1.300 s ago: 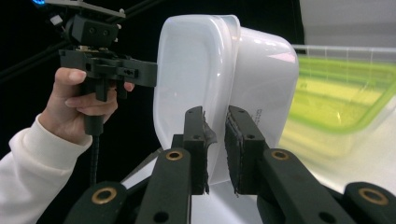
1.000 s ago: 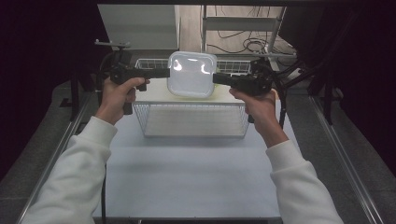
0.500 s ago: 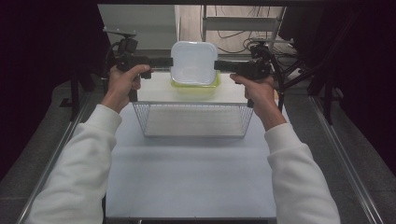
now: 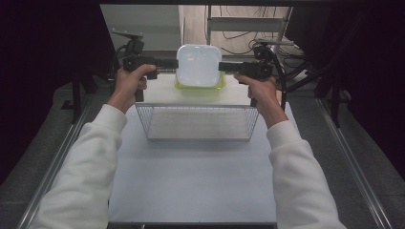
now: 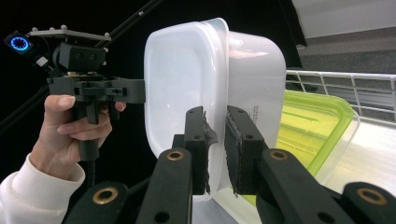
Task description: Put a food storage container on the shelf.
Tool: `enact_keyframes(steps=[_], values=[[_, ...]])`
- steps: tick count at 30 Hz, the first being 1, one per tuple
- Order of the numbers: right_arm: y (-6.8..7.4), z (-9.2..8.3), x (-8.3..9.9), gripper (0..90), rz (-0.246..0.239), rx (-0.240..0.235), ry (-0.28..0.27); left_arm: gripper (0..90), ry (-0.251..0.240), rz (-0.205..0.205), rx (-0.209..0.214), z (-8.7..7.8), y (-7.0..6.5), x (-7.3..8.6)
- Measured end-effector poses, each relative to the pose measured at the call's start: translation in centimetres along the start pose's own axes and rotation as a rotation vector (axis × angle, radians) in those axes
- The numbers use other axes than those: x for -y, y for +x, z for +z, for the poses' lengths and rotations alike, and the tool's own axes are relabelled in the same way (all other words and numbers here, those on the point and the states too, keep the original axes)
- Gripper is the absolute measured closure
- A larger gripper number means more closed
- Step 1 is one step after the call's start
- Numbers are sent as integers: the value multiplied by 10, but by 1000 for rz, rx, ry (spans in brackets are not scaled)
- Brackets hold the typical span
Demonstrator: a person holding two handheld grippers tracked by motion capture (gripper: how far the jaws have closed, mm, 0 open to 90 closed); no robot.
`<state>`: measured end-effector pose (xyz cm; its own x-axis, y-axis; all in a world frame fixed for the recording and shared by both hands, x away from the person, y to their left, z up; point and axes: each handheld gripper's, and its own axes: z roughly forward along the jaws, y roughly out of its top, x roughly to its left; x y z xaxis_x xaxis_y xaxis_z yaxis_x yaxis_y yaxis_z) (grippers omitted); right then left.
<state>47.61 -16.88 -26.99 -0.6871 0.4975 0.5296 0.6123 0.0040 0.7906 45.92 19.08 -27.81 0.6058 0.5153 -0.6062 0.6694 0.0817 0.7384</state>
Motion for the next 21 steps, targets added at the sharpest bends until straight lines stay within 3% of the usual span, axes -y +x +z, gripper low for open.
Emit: enact_keyframes(steps=[7,14,21], values=[[-4,4,-7,780,42,-6,4,797,0,-47,4,2,6,-5],[-14,12,-14,747,114,-4,-10,788,-3,-155,16,8,18,-14],[-25,19,-16,713,191,2,-22,766,-22,-217,38,15,30,-18]])
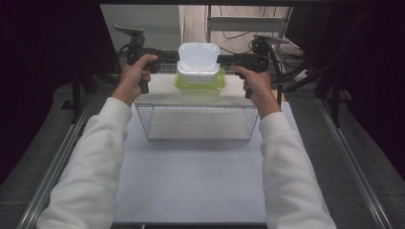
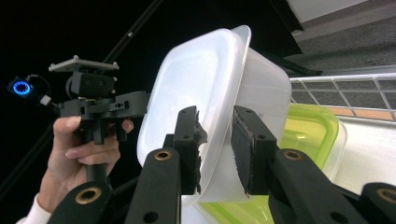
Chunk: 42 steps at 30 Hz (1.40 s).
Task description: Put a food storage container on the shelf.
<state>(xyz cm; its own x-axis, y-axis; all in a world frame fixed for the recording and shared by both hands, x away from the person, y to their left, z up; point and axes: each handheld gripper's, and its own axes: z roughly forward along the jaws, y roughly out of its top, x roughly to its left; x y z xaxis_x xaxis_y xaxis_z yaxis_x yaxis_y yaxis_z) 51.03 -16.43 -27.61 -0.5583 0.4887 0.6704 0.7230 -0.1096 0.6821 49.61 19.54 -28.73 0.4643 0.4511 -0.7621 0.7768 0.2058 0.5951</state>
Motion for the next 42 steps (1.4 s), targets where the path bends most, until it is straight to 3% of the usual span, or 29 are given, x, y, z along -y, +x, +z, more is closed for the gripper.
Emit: enact_keyframes(steps=[7,10,12,13,15,17,19,23,25,31,33,34,37,39,42], values=[[-10,3,1,672,53,-7,-6,740,8,-2,-4,4,6,0],[-10,4,2,651,59,-6,-10,725,4,12,-15,5,4,0],[-9,6,2,597,54,-2,-13,663,-10,37,-14,5,2,1],[-6,5,3,529,37,13,-32,617,-29,67,-24,3,-1,2],[-4,5,3,496,19,20,-44,594,-45,91,-37,1,-4,3],[3,0,4,436,-36,58,-73,528,-54,142,-76,-4,-12,6],[10,-8,6,412,-101,84,-77,486,-65,199,-87,-10,-21,12],[22,-25,15,363,-222,109,-64,388,-71,305,-119,-26,-36,30],[25,-34,24,351,-258,113,-52,354,-65,350,-138,-34,-40,41],[28,-60,56,333,-338,132,-1,278,-30,414,-142,-53,-45,83],[28,-71,71,331,-360,143,21,265,-6,444,-159,-57,-46,104],[28,-71,71,331,-360,143,21,264,-6,444,-159,-57,-46,104],[28,-81,87,331,-384,157,44,263,20,481,-186,-61,-44,128],[26,-87,104,331,-402,184,92,263,51,480,-209,-63,-37,148],[23,-90,116,334,-410,192,131,267,71,481,-230,-64,-31,161]])
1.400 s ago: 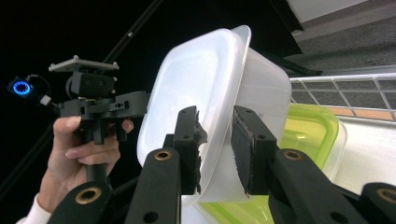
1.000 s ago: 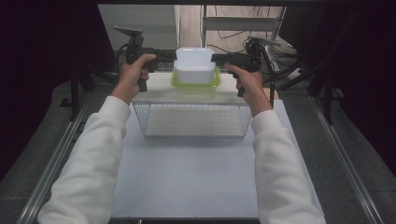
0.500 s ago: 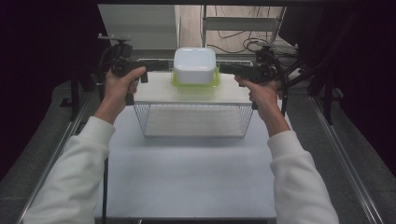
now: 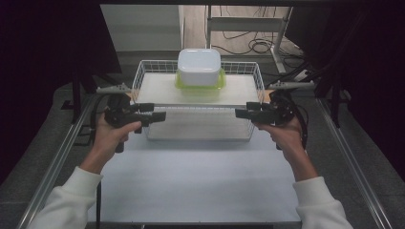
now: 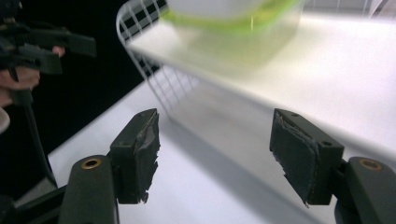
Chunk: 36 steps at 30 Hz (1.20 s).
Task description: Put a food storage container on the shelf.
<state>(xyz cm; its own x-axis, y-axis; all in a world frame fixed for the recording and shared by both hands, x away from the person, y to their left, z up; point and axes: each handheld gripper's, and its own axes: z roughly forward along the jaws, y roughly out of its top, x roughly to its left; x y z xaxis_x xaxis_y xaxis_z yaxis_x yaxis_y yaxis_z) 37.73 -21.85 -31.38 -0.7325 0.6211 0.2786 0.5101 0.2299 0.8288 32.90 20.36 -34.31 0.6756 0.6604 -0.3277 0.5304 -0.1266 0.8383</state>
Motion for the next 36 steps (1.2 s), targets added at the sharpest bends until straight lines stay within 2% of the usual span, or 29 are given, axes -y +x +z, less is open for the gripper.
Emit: enact_keyframes(steps=[2,3,5,7,8,9,10,13,16,18,23,26,29,36], values=[[0,-1,13,335,-4,5,24,272,23,-5,-7,1,0,15],[-1,-2,25,335,-2,8,37,273,32,-12,-6,1,1,22],[-1,-2,30,336,2,7,42,273,38,-28,-6,2,2,35],[-3,-1,48,345,7,1,64,276,55,-36,-9,5,2,51],[-3,-1,48,345,7,1,64,277,55,-36,-9,5,2,51],[-3,0,60,351,5,-1,82,278,62,-38,-14,6,2,58],[-3,0,60,351,5,-1,82,278,71,-38,-15,7,2,64],[-3,3,79,351,0,8,111,279,88,-31,-25,10,0,80],[-7,6,97,351,14,15,129,280,117,-22,-39,16,-1,93],[-10,8,105,351,24,20,139,282,133,-34,-35,20,0,100],[-16,13,122,337,42,26,158,283,171,-47,-50,27,3,113],[-20,15,125,334,44,30,159,284,170,-61,-59,27,5,116],[-22,18,127,326,43,36,162,284,162,-61,-77,25,6,116],[-21,16,129,309,39,43,152,282,151,-62,-84,23,7,116]])
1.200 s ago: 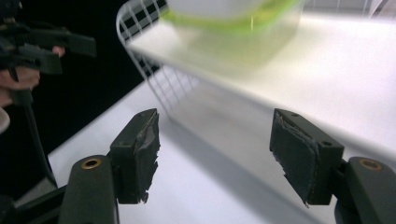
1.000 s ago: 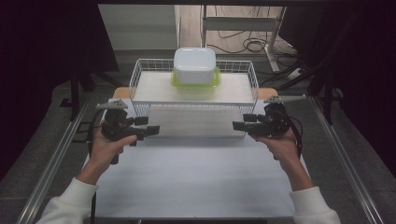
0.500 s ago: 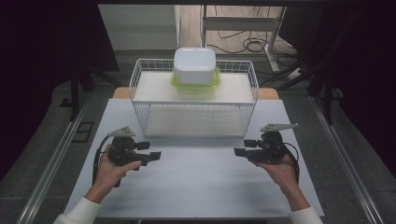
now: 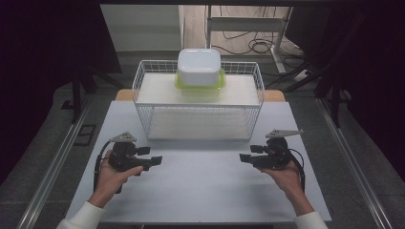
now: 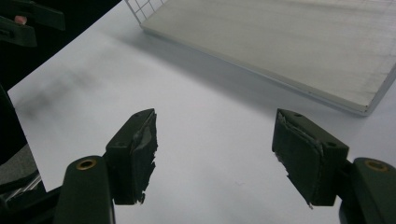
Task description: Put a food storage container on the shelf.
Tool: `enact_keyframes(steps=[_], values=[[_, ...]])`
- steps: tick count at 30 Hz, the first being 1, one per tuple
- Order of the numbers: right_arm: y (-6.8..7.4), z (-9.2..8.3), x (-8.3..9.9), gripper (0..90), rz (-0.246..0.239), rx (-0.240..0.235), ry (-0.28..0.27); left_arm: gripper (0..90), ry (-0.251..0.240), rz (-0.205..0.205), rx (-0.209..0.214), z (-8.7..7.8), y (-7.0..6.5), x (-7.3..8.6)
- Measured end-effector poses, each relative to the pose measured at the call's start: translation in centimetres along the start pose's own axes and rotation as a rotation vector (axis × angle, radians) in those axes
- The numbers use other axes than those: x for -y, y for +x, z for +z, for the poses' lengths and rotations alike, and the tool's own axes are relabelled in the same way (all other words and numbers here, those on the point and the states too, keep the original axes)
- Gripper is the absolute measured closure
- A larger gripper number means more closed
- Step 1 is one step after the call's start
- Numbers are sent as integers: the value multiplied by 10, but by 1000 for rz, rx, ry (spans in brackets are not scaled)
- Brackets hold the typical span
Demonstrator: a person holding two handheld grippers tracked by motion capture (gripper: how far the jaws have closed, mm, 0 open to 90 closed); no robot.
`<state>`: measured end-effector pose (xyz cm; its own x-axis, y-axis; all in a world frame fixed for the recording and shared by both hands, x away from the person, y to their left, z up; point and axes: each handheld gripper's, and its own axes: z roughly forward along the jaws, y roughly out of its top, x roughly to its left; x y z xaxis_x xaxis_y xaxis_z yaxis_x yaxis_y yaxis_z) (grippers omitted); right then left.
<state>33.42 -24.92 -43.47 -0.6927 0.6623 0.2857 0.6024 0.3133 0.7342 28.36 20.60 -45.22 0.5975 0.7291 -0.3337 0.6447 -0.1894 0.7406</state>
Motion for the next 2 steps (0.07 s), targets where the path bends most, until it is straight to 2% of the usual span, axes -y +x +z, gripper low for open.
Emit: enact_keyframes(steps=[2], values=[[0,0,0,302,-2,2,-2,281,-1,-1,0,0,0,0]])
